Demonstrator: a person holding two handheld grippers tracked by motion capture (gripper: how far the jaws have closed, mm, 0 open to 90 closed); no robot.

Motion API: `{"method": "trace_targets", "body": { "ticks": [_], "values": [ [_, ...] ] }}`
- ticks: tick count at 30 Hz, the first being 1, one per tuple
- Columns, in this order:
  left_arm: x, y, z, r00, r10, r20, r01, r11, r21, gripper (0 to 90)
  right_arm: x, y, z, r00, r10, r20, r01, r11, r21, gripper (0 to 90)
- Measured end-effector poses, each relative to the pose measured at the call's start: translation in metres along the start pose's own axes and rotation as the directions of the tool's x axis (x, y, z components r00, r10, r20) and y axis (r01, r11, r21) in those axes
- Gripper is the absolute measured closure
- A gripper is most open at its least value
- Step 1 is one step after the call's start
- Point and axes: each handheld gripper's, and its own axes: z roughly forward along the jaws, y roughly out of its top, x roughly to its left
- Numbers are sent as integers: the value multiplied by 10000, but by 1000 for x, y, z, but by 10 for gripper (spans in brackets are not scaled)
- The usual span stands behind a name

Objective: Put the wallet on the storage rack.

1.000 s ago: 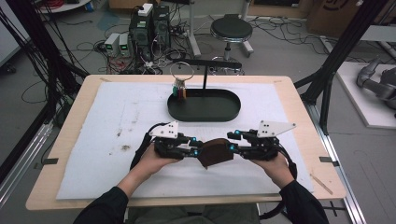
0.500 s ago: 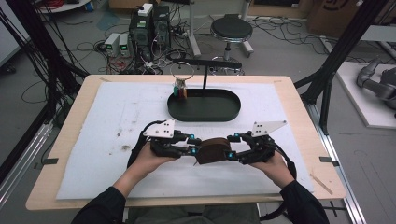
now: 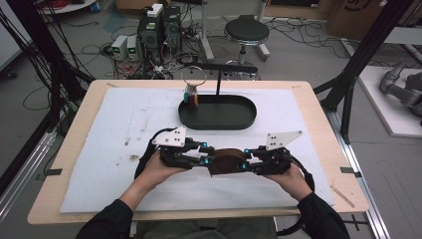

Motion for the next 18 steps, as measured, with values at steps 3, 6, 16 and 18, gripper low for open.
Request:
{"method": "trace_targets", "body": {
  "ticks": [3, 6, 16, 18],
  "values": [
    [2, -1, -1, 9994, -351, 45, 351, 9993, -101, 556, 3, 1, 0, 9999, -133, 78, 134, 9999, -108, 679],
    [5, -4, -2, 9982, -601, 69, 602, 9982, -85, 483, 3, 1, -2, 9999, -110, 7, 110, 9998, -169, 681],
    [4, -7, 7, 9952, -693, 698, 692, 9976, 43, 514, 4, 3, -12, 9998, -68, -168, 49, 9939, -1103, 681],
    [3, -7, 6, 9961, -507, 723, 509, 9987, -6, 601, 4, 3, -11, 9996, -100, -252, 71, 9938, -1106, 679]
  ]
}}
